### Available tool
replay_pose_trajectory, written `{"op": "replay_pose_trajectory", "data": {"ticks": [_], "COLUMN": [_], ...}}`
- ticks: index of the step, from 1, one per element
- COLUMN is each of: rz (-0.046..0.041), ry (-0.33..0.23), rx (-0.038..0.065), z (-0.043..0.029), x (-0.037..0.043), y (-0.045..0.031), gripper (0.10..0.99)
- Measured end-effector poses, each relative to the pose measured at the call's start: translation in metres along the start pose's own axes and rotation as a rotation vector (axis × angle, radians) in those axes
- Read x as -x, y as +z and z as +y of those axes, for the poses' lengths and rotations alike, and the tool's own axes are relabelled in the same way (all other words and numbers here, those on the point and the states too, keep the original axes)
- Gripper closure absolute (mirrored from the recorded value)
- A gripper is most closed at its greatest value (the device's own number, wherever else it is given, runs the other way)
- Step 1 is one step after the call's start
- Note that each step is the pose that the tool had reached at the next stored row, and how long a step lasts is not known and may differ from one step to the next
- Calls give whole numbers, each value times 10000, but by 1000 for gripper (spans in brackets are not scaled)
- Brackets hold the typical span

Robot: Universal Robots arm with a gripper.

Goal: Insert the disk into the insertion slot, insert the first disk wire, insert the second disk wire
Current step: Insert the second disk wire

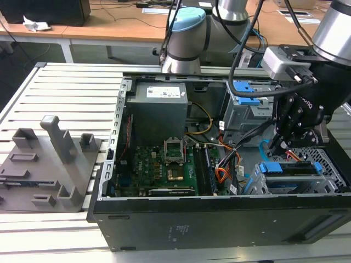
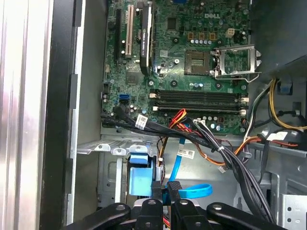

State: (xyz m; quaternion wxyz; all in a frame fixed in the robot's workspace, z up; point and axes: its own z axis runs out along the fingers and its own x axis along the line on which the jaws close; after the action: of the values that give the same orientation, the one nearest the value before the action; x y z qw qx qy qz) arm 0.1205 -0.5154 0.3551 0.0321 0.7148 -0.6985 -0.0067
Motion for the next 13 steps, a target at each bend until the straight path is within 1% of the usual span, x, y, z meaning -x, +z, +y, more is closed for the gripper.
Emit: {"op": "replay_pose_trajectory", "data": {"ticks": [3, 4, 6, 7, 9, 13], "rz": [0, 1, -1, 0, -1, -1], "ry": [2, -1, 1, 0, -1, 0], "rx": [0, -1, 6, 12, 15, 16], "z": [0, -16, -84, -130, -165, -171], "x": [0, -1, -2, -3, -3, -41], "y": [0, -1, -5, -7, -9, -8], "gripper": [925, 925, 925, 925, 925, 925]}}
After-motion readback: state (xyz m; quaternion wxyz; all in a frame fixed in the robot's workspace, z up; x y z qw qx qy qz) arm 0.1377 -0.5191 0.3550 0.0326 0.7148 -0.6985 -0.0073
